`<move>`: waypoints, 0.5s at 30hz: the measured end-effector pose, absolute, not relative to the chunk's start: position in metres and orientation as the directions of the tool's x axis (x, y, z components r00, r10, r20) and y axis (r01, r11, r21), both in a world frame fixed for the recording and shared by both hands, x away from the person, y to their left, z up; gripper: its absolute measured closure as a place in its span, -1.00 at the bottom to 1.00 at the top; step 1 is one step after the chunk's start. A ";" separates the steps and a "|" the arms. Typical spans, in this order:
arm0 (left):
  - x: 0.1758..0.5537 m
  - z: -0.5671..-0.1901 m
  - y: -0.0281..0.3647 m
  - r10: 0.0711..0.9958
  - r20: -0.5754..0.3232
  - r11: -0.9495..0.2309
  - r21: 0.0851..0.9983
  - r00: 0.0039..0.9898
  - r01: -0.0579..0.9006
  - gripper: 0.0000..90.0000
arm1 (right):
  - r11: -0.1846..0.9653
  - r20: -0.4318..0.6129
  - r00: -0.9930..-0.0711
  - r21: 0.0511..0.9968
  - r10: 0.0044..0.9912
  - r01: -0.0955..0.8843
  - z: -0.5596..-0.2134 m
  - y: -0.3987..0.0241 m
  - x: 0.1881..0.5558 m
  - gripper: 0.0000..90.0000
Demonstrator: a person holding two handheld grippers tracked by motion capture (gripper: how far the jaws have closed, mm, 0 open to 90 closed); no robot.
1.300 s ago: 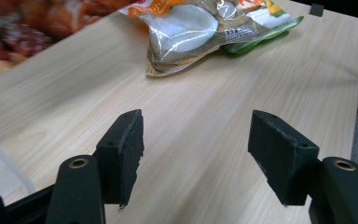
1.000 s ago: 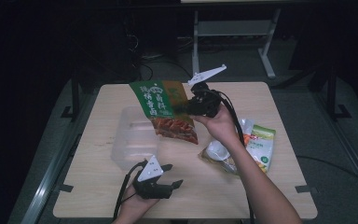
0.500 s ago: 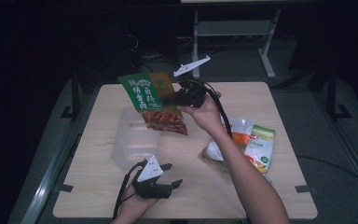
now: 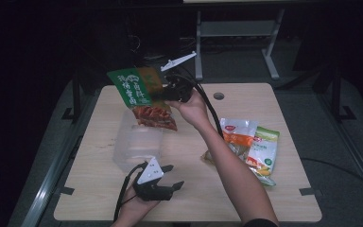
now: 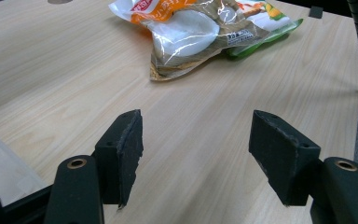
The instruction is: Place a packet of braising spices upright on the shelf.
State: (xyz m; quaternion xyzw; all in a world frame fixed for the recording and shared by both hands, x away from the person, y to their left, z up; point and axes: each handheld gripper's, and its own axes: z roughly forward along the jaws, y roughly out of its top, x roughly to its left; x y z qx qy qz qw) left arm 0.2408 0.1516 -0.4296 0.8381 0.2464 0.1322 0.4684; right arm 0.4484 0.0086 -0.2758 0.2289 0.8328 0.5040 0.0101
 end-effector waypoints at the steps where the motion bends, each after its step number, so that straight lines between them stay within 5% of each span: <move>1: 0.241 -0.429 0.152 0.538 -0.011 -0.438 0.851 0.843 0.290 -0.23 | 0.383 0.214 -0.895 0.847 0.391 0.370 -0.278 0.011 0.450 1.00; 15: 0.239 -0.429 0.152 0.536 -0.010 -0.436 0.853 0.844 0.288 -0.23 | 0.356 0.247 -0.883 0.846 0.399 0.397 -0.305 0.032 0.473 1.00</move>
